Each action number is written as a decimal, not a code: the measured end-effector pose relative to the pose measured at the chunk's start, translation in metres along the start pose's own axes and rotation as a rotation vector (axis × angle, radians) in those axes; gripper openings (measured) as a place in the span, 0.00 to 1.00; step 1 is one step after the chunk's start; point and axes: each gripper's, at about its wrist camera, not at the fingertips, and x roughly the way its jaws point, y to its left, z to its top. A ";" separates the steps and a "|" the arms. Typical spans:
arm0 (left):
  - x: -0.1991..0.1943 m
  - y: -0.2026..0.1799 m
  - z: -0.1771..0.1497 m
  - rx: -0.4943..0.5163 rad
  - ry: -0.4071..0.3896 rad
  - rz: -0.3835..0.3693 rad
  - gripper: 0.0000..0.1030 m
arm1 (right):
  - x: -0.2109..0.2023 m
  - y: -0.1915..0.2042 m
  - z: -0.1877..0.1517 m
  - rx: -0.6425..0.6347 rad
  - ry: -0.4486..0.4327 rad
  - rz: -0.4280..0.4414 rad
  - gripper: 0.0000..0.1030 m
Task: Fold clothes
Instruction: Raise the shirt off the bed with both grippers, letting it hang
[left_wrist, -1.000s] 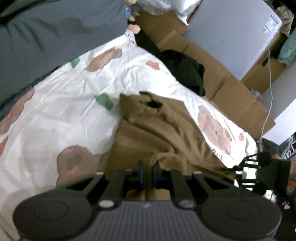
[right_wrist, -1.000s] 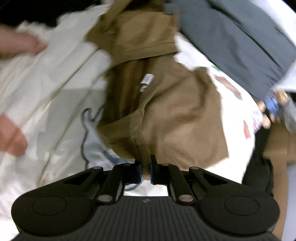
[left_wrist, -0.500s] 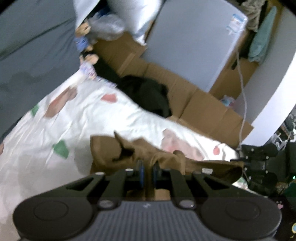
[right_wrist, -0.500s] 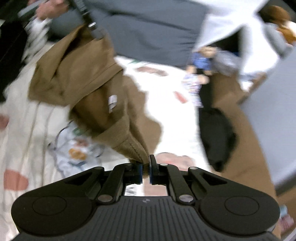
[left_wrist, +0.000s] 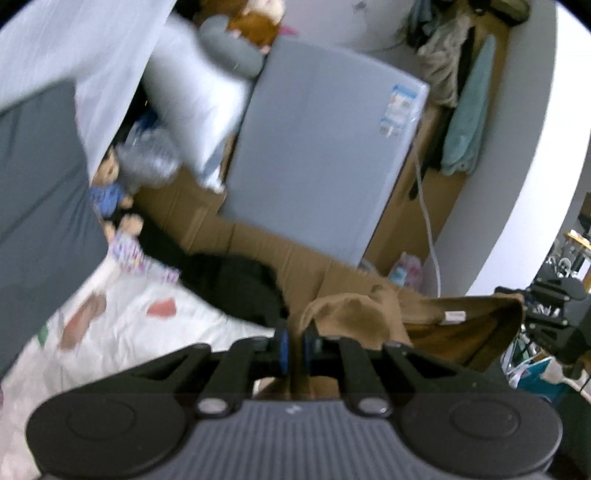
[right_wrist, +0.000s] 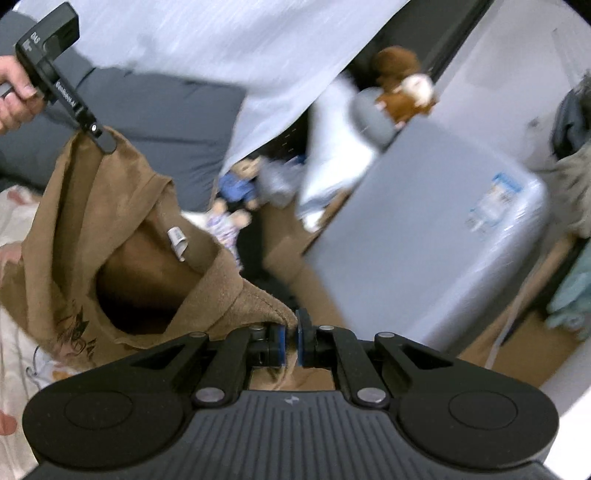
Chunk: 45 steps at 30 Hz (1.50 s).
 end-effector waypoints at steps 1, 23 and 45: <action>-0.003 -0.006 0.006 0.006 -0.013 0.002 0.08 | -0.007 -0.005 0.004 0.000 -0.005 -0.018 0.06; -0.069 -0.096 0.086 -0.074 -0.331 -0.024 0.08 | -0.123 -0.090 0.099 0.101 -0.154 -0.345 0.05; -0.115 -0.091 0.087 -0.119 -0.431 -0.022 0.08 | -0.159 -0.063 0.097 0.119 -0.152 -0.378 0.05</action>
